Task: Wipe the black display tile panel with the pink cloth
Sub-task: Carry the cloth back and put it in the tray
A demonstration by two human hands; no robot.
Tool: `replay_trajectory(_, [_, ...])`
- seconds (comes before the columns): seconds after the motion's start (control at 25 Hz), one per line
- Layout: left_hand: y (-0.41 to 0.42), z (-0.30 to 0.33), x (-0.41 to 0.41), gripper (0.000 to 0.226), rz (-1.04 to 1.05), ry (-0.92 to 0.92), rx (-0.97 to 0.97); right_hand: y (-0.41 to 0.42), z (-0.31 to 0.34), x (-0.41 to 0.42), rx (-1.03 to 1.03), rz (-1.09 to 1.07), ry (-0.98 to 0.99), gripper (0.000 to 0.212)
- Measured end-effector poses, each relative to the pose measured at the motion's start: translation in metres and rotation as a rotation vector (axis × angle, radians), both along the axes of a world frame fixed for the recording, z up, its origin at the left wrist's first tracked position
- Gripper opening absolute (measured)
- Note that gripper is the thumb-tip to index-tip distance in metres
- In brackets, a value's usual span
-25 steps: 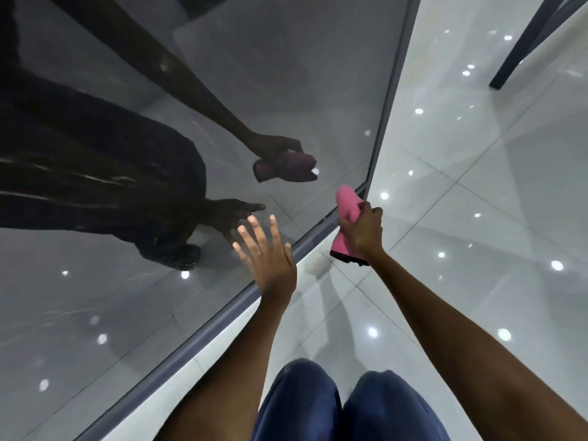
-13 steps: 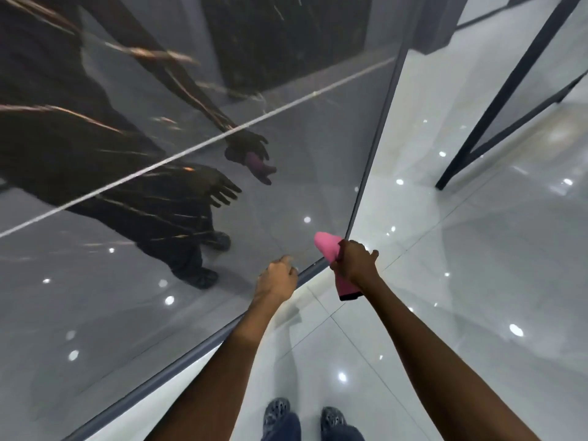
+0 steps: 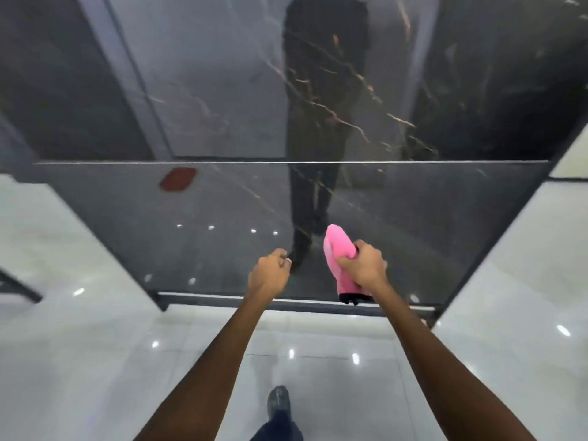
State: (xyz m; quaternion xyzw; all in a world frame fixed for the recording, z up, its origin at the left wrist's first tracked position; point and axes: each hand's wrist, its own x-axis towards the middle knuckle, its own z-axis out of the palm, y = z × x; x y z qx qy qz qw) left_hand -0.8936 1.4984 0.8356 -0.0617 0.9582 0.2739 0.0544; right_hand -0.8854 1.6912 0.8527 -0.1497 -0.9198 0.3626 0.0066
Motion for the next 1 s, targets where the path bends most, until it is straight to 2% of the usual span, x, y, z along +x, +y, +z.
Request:
replay_trajectory(0.16, [-0.109, 0.014, 0.077, 0.033, 0.236, 0.094, 0.059, -0.104, 0.014, 0.029, -0.158, 0.214, 0.074, 0.026])
replay_trajectory(0.28, [-0.179, 0.023, 0.133, 0.031, 0.396, 0.168, 0.093, -0.184, 0.027, 0.053, -0.166, 0.347, 0.088, 0.031])
replay_trajectory(0.44, [-0.27, 0.031, 0.227, 0.03, 0.694, 0.277, 0.184, -0.301, 0.036, 0.103, -0.191, 0.541, 0.07, 0.029])
replay_trajectory(0.52, [-0.314, 0.028, 0.278, 0.031, 0.808, 0.318, 0.237, -0.357, 0.037, 0.141, -0.239, 0.631, 0.042, 0.019])
replay_trajectory(0.76, [-0.429, 0.023, 0.435, 0.035, 1.016, 0.366, 0.326, -0.509, 0.03, 0.268, -0.333, 0.84, -0.036, 0.016])
replay_trajectory(1.0, [-0.534, 0.017, 0.575, 0.035, 1.216, 0.395, 0.356, -0.65, 0.017, 0.39, -0.344, 1.041, -0.088, 0.024])
